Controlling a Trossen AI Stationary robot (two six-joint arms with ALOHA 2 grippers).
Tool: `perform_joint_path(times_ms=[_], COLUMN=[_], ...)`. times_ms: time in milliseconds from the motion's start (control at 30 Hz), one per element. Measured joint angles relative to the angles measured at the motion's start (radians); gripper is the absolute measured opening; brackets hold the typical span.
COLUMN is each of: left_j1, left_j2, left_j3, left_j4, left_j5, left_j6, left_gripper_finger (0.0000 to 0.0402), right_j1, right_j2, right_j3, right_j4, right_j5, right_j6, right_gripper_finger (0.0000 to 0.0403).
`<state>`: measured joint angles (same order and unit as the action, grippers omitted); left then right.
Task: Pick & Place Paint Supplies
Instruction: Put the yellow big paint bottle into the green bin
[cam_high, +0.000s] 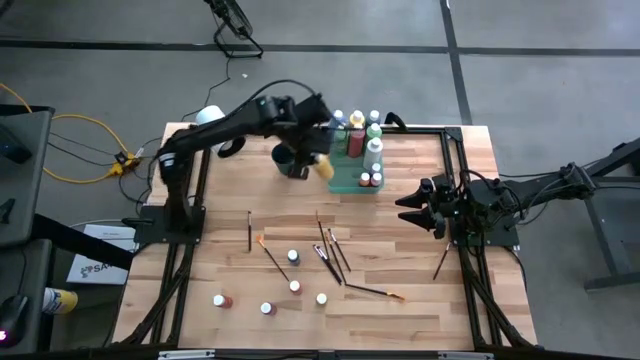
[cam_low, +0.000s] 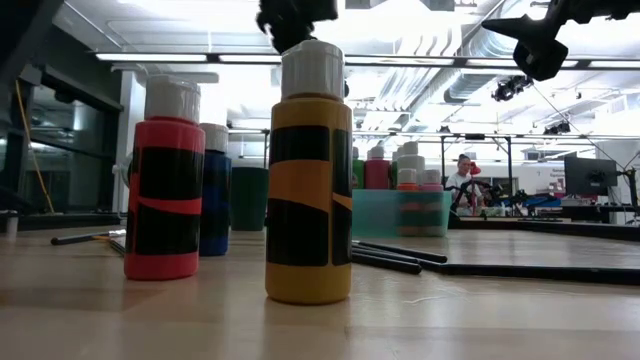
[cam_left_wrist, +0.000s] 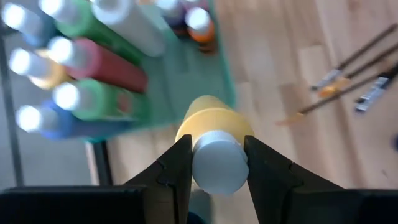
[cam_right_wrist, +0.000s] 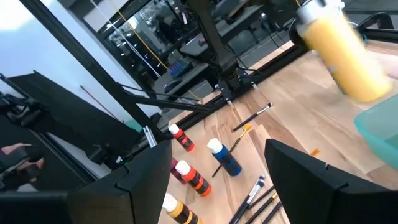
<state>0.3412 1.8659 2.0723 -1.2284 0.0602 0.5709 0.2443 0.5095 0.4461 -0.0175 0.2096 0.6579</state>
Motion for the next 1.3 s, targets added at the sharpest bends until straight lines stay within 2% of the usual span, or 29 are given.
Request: perform_joint_path(times_ms=[200, 367, 633, 1000, 1300], left_j1=[0.047, 0.066, 0.065, 0.075, 0.091], left_j2=[0.135, 0.239, 0.344, 0.377, 0.408], left_j3=[0.181, 0.261, 0.266, 0.267, 0.269], left_j4=[0.011, 0.008, 0.068, 0.148, 0.153], left_j5=[0.011, 0.037, 0.037, 0.028, 0.092], left_j6=[0.123, 0.196, 0.229, 0.263, 0.246], left_gripper_finger=[0.0116, 0.0116, 0.0116, 0.0116, 0.0116], right_j1=[0.000, 0.000, 0.000, 0.000, 0.000], right_j2=[0.000, 0.000, 0.000, 0.000, 0.000], right_j3=[0.000, 0.000, 0.000, 0.000, 0.000], right_j4=[0.010, 0.010, 0.008, 0.008, 0.008], right_j5=[0.051, 0.097, 0.133, 0.159, 0.164], right_j6=[0.010, 0.017, 0.027, 0.030, 0.030], right_gripper_finger=[0.0252, 0.0252, 0.0252, 0.0252, 0.0252])
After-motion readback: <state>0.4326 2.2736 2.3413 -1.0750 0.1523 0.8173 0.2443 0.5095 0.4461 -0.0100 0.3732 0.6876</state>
